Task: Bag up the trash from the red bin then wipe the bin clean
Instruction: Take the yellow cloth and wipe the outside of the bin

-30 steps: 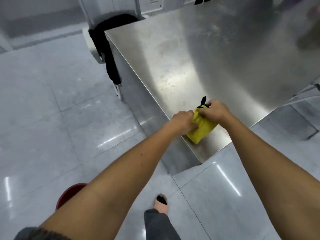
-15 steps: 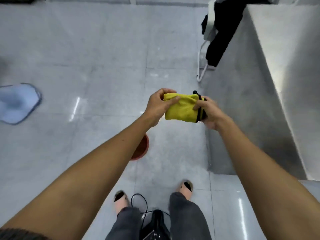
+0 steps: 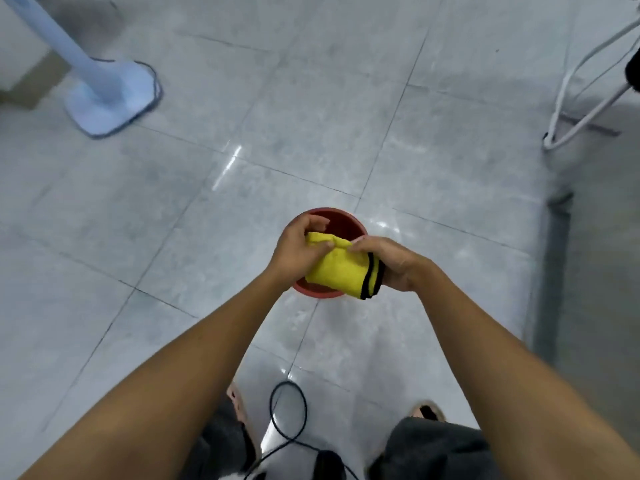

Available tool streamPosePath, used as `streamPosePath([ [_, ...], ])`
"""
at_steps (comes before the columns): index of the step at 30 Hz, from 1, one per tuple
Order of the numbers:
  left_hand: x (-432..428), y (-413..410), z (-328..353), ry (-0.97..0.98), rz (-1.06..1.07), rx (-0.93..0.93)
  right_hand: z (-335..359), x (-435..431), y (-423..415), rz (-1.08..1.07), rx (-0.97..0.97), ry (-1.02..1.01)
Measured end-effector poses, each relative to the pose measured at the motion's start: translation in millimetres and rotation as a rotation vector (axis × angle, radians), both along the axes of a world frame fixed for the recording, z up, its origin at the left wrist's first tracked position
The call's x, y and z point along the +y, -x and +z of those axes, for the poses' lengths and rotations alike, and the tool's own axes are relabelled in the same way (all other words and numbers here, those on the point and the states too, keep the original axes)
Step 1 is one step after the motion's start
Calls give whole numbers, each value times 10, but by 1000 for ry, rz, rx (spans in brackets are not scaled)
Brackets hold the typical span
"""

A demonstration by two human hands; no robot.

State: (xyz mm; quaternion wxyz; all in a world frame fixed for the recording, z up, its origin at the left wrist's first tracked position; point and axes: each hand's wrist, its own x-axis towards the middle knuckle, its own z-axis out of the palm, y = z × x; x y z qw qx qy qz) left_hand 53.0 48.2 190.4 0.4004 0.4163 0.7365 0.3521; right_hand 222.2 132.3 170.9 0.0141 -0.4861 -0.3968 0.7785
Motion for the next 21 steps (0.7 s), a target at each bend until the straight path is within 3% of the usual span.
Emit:
streamPosePath([
  [5, 265, 189, -906, -116, -35, -25, -984, 228, 132, 25, 92, 3],
  [9, 404, 283, -1238, -198, -61, -52, -1292, 292, 246, 7, 122, -30],
  [16, 228, 390, -1335, -168, -82, -14, -1288, -32, 219, 12, 60, -149],
  [21, -255, 446, -1326, -43, -192, 264, -1048, -332, 127, -226, -14, -250],
])
